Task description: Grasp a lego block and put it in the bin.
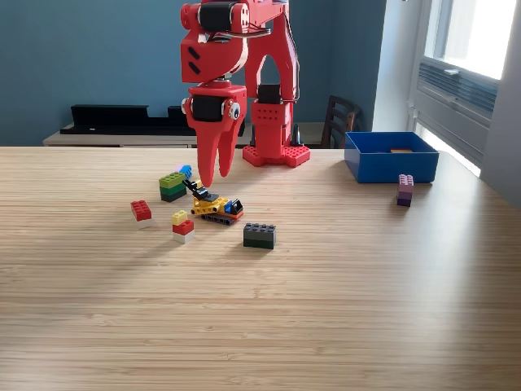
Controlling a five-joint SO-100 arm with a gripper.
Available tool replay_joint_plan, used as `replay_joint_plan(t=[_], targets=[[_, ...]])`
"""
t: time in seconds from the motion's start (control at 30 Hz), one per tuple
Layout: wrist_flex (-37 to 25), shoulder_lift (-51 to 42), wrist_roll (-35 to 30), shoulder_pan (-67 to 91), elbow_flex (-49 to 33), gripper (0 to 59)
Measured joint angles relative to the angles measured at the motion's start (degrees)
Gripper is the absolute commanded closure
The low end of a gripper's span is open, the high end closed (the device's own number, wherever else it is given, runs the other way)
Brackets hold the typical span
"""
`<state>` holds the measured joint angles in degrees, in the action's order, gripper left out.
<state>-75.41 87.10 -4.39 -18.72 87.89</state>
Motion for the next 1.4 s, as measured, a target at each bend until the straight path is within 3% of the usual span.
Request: replay_joint_plan(t=[0.97,1.4], targets=[[0.35,-0.53,0.44,-0.62,7.12,35.9],[5.36,-1.41,3.34,-1.85,9.32,35.0]])
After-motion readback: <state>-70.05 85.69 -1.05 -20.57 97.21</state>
